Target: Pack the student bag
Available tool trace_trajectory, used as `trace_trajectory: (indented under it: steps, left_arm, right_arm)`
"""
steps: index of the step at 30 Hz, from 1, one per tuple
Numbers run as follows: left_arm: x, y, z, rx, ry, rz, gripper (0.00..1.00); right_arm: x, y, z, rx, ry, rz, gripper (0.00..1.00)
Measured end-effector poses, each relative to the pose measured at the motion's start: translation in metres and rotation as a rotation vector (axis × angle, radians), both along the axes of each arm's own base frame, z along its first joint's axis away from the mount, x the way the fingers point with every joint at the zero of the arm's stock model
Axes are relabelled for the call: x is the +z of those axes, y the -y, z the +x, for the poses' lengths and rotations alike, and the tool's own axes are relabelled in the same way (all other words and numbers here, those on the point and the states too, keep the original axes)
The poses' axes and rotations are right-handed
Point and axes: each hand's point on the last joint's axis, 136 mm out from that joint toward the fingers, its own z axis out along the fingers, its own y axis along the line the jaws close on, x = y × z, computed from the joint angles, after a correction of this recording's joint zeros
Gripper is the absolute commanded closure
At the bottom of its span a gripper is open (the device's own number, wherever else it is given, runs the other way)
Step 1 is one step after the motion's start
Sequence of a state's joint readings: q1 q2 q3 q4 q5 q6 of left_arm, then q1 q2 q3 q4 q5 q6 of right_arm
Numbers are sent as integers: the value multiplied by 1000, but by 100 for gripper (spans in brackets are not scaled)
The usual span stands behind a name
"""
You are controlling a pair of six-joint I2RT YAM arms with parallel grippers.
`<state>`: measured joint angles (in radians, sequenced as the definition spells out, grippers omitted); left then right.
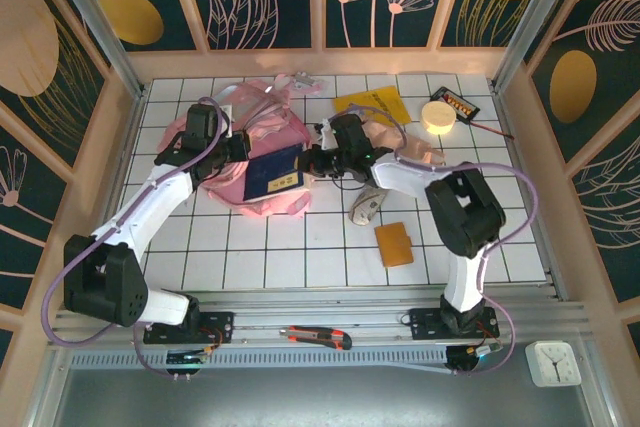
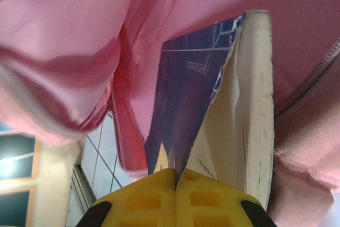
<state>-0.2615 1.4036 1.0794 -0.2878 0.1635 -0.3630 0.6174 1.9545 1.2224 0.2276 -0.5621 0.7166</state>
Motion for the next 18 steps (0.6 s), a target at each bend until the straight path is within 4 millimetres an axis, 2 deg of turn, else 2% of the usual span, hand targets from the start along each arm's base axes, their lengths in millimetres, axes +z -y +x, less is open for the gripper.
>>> trace_trajectory:
  steps: [4,7,10,11,14,15,18]
  left_arm:
    - [2,8,-1,-23,-4,-45,100]
    - [3,12,-2,-32,-8,-71,100]
    - [5,14,-2,-29,-4,-84,100]
    - [6,14,-1,-25,-1,-87,100]
    - [4,13,2,-12,-3,-89,100]
    - [2,13,3,-7,-6,-88,100]
    - [-2,11,3,8,-19,-83,100]
  right_arm:
    - [-8,-9,23,-61,-17,47,100]
    - [-11,-24,40,-96,-24,84,100]
    - [-16,-48,53,-106,-48,124,100]
    - [-17,-57,58,-104,-56,138,97]
    - [-18,-82,67,-82,-65,165,68]
    - [-17,-87,69,-73,-66,167,62]
    - [-18,-87,64,-56,-81,132,44]
